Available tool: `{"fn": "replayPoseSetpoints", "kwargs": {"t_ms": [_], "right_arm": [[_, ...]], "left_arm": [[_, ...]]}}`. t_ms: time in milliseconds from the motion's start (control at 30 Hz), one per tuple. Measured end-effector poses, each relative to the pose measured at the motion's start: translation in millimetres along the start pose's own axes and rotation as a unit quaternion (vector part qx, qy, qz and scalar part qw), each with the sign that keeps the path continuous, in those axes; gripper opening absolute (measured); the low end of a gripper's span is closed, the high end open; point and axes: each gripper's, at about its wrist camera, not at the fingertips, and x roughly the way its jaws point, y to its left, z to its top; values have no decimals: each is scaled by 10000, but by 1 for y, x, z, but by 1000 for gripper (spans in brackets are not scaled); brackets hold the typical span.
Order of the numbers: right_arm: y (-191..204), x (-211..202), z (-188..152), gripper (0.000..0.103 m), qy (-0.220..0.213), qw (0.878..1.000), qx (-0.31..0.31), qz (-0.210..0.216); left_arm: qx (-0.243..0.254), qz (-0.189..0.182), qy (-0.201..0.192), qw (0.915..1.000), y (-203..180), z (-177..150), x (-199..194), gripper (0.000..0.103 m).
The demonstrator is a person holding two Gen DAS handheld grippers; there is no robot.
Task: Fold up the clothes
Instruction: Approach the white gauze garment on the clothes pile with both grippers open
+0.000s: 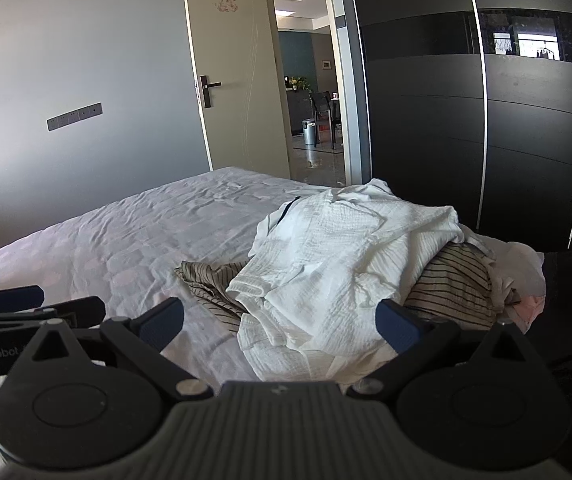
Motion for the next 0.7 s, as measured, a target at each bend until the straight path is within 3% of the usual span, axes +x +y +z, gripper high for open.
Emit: {"fn": "replayPoseSetpoints", "kwargs": {"t_ms": [100, 167, 367, 700], "right_arm": [[0, 1, -1, 103, 41, 10000, 57, 0], [0, 1, -1, 103, 69, 9999, 96, 0], [1, 3, -2, 103, 151, 9997, 210, 0], [1, 3, -4, 103, 234, 9991, 350, 45]], "left_arm": [[-21, 30, -126, 9999, 7, 0, -4, 98], [21, 316, -197, 9993, 5, 2, -5, 98], [134, 299, -386, 9987, -2, 1, -13, 98], [109, 370, -162, 9991, 2, 0, -10, 98]]}}
